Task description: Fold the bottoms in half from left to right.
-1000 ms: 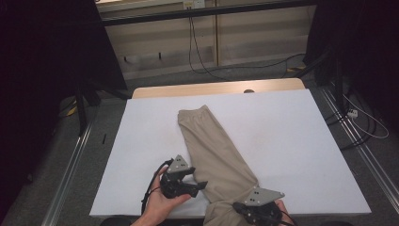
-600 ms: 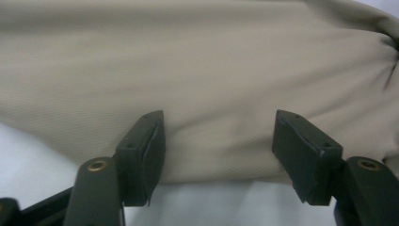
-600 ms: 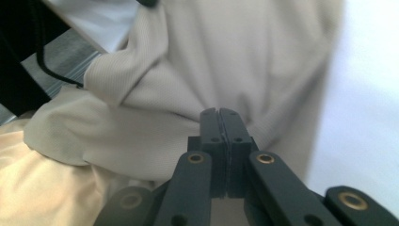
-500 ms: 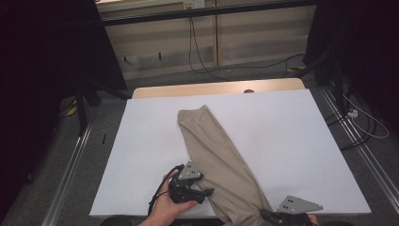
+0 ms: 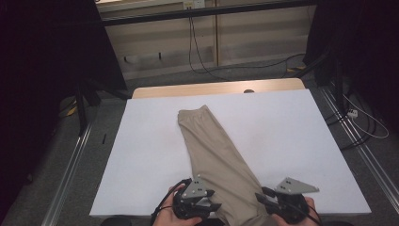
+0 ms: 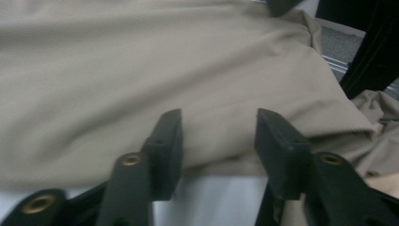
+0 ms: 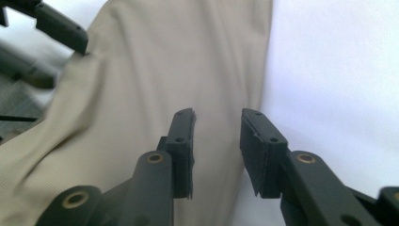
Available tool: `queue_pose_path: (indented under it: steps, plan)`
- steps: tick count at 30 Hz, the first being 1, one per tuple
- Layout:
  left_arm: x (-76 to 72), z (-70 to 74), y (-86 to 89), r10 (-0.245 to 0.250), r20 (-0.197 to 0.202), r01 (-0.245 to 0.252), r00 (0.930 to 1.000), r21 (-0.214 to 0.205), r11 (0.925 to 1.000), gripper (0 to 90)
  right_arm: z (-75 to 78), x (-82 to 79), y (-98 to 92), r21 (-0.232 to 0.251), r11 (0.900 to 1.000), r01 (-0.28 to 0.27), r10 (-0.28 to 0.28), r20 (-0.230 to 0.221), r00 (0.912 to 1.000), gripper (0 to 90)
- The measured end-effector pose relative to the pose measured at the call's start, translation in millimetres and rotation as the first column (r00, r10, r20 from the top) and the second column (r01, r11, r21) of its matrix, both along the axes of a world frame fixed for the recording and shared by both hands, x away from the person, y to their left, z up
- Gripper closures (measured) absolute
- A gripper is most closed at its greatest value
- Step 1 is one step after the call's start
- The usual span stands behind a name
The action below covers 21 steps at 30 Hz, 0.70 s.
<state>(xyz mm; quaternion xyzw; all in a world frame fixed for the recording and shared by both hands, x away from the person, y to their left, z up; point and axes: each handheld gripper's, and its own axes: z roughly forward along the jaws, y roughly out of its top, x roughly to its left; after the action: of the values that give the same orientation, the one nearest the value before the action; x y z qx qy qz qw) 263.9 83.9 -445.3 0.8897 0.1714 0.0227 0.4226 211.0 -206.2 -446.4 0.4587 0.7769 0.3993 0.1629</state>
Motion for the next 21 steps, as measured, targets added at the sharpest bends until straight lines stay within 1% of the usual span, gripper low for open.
queue_pose_path:
  steps: [1, 2, 3, 4, 5, 6, 7, 8, 9, 10, 11, 12, 13, 14, 15, 16, 17, 18, 19, 20, 21]
  plan:
    - [0.0, 0.0, 0.0, 0.0, 0.0, 0.0, 1.0, 0.0, 1.0, 48.6, 0.0, 0.0, 0.0, 0.0, 1.0, 0.0, 0.0, 0.0, 1.0, 65.5]
    - [-1.6, -0.5, -4.9, -0.016, 0.018, 0.016, 0.9997, -0.009, 0.9998, 47.6, -1.0, 17.3, 3.5, -0.027, 0.9996, -0.004, 0.004, 0.003, 1.0, 63.2]
    - [-1.6, -0.5, -4.9, -0.016, 0.018, 0.016, 0.9997, -0.009, 0.9998, 46.9, -1.0, 17.3, 3.5, -0.027, 0.9996, -0.004, 0.004, 0.003, 1.0, 63.2]
    - [-0.6, -2.0, -8.3, -0.026, 0.033, 0.025, 0.9991, 0.02, 0.9995, 46.3, -3.8, 34.1, 5.9, -0.059, 0.9979, -0.026, 0.026, -0.003, 0.9997, 60.2]
    - [-0.6, -2.0, -8.3, -0.026, 0.033, 0.025, 0.9991, 0.02, 0.9995, 46.3, -5.8, 41.2, 6.3, -0.084, 0.9961, -0.025, 0.025, 0.003, 0.9997, 57.5]
    - [-0.3, -3.6, -9.1, -0.014, 0.026, 0.014, 0.9996, 0.015, 0.9998, 46.3, -8.1, 47.3, 5.0, -0.095, 0.9952, -0.024, 0.023, -0.005, 0.9997, 56.2]
    - [0.1, -5.2, -9.8, -0.024, 0.023, 0.024, 0.9994, 0.025, 0.9994, 46.3, -8.1, 47.3, 5.0, -0.095, 0.9952, -0.024, 0.023, -0.005, 0.9997, 56.2]
    - [-1.2, -9.5, -10.4, -0.029, 0.033, 0.028, 0.999, 0.047, 0.9985, 47.6, -11.7, 51.5, 1.0, -0.07, 0.9975, -0.007, 0.005, -0.022, 0.9997, 54.1]
    - [-1.3, -10.2, -10.2, -0.041, 0.05, 0.039, 0.9979, 0.05, 0.998, 47.6, -11.9, 50.3, 1.0, -0.073, 0.9972, -0.014, 0.012, -0.02, 0.9997, 52.1]
    - [-1.3, -9.4, -10.7, -0.055, 0.057, 0.051, 0.9969, 0.06, 0.9969, 48.8, -12.4, 48.3, 2.6, -0.083, 0.9964, -0.018, 0.017, -0.015, 0.9997, 51.3]
    - [-0.9, -9.3, -10.8, -0.067, 0.062, 0.063, 0.9958, 0.062, 0.9961, 54.8, -12.8, 47.0, 3.8, -0.094, 0.9954, -0.021, 0.02, -0.006, 0.9998, 51.3]
    - [-1.1, -9.6, -10.5, -0.075, 0.058, 0.072, 0.9955, 0.056, 0.9958, 59.9, -12.4, 46.4, 4.6, -0.094, 0.9954, -0.02, 0.018, -0.014, 0.9997, 51.5]
    - [-2.1, -9.1, -9.9, -0.084, 0.057, 0.081, 0.9948, 0.059, 0.995, 64.8, -11.3, 46.1, 5.0, -0.095, 0.9951, -0.028, 0.025, -0.028, 0.9993, 52.3]
    - [-3.2, -8.5, -9.5, -0.096, 0.05, 0.092, 0.9941, 0.063, 0.9937, 74.6, -10.6, 45.5, 5.2, -0.097, 0.9947, -0.033, 0.03, -0.035, 0.9989, 54.0]
    - [-3.2, -8.5, -9.5, -0.096, 0.05, 0.092, 0.9941, 0.063, 0.9937, 83.5, -10.6, 45.5, 5.2, -0.097, 0.9947, -0.033, 0.03, -0.035, 0.9989, 54.0]
    - [-5.1, -7.1, -9.0, -0.104, 0.04, 0.1, 0.9938, 0.073, 0.9923, 86.6, -9.7, 43.6, 5.2, -0.097, 0.9939, -0.053, 0.049, -0.043, 0.9979, 62.5]
    - [-5.1, -7.1, -9.0, -0.104, 0.04, 0.1, 0.9938, 0.073, 0.9923, 87.4, -9.7, 43.6, 5.2, -0.097, 0.9939, -0.053, 0.049, -0.043, 0.9979, 62.5]
    - [-5.8, -5.9, -9.2, -0.105, 0.037, 0.101, 0.9938, 0.083, 0.9914, 87.9, -8.7, 40.6, 6.8, -0.096, 0.993, -0.068, 0.063, -0.052, 0.9967, 72.3]
    - [-5.8, -5.9, -9.2, -0.105, 0.037, 0.101, 0.9938, 0.083, 0.9914, 88.2, -8.4, 39.3, 7.8, -0.099, 0.9924, -0.073, 0.068, -0.054, 0.9962, 75.4]
    - [-3.9, -4.6, -7.0, -0.103, 0.009, 0.102, 0.9946, 0.088, 0.9909, 88.4, -8.5, 38.4, 8.6, -0.096, 0.9926, -0.074, 0.069, -0.053, 0.9962, 78.7]
    - [-3.9, -4.6, -7.0, -0.103, 0.009, 0.102, 0.9946, 0.088, 0.9909, 88.5, -8.5, 38.4, 8.6, -0.096, 0.9926, -0.074, 0.069, -0.053, 0.9962, 78.7]
